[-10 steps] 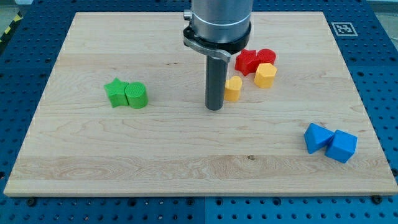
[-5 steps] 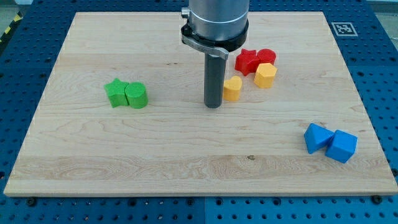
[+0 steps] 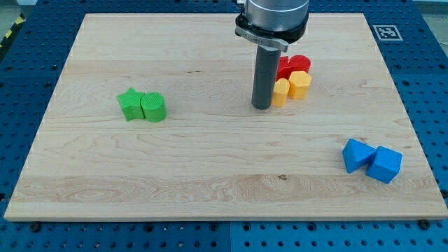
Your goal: Move the yellow heart into the red star
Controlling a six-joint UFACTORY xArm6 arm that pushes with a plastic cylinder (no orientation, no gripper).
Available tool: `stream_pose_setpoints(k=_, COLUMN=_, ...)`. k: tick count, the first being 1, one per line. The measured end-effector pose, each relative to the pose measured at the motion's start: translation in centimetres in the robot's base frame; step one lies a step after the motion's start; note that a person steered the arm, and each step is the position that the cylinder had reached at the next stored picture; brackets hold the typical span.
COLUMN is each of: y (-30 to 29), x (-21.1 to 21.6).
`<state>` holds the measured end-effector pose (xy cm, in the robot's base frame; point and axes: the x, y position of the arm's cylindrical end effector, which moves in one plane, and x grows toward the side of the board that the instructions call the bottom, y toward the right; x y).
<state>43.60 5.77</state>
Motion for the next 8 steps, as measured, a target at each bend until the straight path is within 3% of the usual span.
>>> stream_pose_setpoints(k=2, y=0.0, x=-1.8)
stream_pose_setpoints(k=8, y=0.9, x=-1.7)
